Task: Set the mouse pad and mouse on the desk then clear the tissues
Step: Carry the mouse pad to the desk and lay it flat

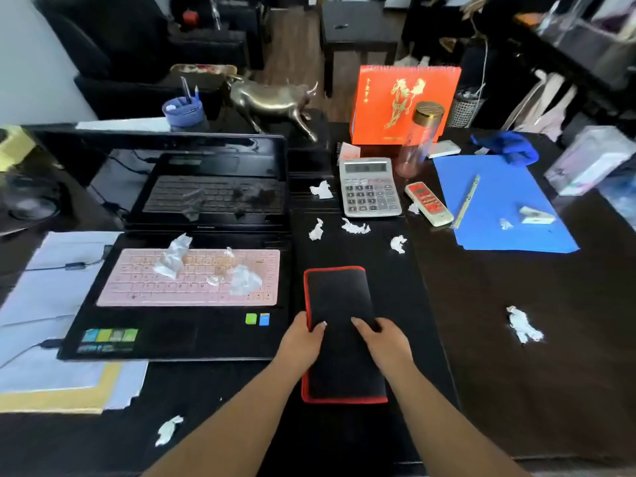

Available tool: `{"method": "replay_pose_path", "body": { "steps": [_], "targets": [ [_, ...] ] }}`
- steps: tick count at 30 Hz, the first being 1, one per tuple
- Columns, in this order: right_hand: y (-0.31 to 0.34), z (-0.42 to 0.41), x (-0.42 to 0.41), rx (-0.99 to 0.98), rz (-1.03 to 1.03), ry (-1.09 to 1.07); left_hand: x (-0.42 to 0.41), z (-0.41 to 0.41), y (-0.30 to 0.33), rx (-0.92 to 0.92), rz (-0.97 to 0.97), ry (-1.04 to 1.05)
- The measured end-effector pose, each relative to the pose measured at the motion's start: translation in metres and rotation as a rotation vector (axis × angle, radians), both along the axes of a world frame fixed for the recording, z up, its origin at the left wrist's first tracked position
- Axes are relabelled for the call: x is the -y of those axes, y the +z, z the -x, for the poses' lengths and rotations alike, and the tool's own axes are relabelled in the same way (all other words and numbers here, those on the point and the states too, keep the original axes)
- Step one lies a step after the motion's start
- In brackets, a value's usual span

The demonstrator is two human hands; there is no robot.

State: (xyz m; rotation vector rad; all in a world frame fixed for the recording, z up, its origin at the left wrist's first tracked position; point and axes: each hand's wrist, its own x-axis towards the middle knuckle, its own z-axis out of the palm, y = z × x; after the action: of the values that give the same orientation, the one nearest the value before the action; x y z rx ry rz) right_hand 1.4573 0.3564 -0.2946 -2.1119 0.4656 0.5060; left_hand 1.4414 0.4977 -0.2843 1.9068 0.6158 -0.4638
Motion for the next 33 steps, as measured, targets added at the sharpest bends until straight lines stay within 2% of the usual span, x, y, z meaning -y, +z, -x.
{"method": "replay_pose_path", "body": {
  "steps": [5,11,14,17,21,23,26,29,31,33],
  "targets": [
    [-0.005,-0.009,-0.003,-0.003,0.128,0.133,0.0,-0.001,-0.009,-0.077,-0.102,0.017],
    [0.0,-0.011,0.008,-0.01,0.202,0.154,0.007,-0.002,-0.009,-0.11,-0.206,-0.008],
    [0.009,-0.011,0.015,0.075,0.219,0.143,0.011,0.001,-0.005,-0.099,-0.326,-0.092],
    [0.022,-0.009,0.019,0.202,0.284,0.244,0.012,0.001,-0.004,-0.063,-0.439,-0.164],
    [0.037,-0.002,0.008,0.508,0.259,0.333,0.012,0.004,-0.005,0.038,-0.411,-0.213],
    [0.04,0.003,-0.003,0.568,0.175,0.417,0.016,0.01,-0.009,0.041,-0.402,-0.252],
    [0.036,0.012,-0.022,0.474,0.032,0.575,0.024,0.021,-0.023,0.061,-0.361,-0.341],
    [0.025,0.005,-0.037,0.315,-0.034,0.67,0.024,0.029,-0.031,0.036,-0.201,-0.249],
    [0.015,0.0,-0.045,0.231,-0.066,0.69,0.019,0.029,-0.036,0.05,-0.218,-0.204],
    [0.002,-0.003,-0.051,0.165,-0.147,0.645,0.013,0.028,-0.044,0.131,-0.307,-0.245]
  ]
}}
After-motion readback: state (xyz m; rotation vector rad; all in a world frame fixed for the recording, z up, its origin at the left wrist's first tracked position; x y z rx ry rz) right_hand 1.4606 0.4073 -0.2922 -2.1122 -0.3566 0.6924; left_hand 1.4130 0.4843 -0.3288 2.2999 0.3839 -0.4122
